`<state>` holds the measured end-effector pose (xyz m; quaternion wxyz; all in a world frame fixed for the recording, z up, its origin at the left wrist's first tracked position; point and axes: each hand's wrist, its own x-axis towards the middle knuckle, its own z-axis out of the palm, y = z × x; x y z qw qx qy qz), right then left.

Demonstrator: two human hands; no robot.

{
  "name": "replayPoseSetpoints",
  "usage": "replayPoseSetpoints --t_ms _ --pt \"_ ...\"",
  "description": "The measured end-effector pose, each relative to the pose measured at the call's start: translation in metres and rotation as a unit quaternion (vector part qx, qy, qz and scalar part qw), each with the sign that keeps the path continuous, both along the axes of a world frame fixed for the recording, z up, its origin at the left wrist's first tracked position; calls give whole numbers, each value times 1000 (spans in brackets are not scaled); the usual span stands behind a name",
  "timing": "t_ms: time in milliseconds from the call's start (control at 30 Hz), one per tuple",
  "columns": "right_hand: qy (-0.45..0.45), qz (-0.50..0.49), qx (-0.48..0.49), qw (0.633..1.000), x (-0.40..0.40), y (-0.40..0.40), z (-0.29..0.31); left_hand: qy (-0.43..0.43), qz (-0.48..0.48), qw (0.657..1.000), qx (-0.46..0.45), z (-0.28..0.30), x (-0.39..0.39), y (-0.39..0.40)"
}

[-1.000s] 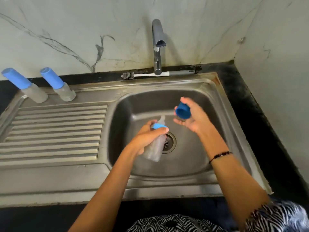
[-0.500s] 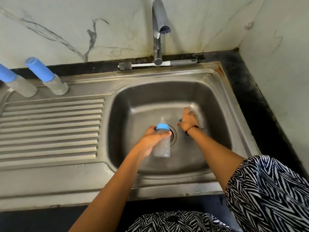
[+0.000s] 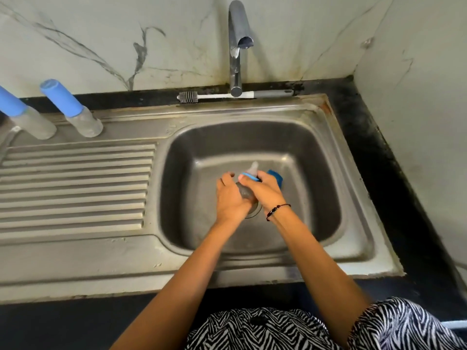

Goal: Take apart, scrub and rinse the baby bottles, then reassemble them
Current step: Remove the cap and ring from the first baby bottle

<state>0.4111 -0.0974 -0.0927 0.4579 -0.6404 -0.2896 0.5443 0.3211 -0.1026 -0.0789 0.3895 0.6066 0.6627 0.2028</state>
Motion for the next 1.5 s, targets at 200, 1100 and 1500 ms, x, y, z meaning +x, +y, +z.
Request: replayPoseSetpoints --t_ms 200,1100,1500 --pt "124 -83 35 988 5 2 17 89 -88 989 75 7 -7 5" --pt "267 -201 -8 942 13 4 16 -247 16 963 -105 6 -28 3" --pt "178 -149 -99 968 8 -3 4 -204 174 944 -192 -23 -35 11"
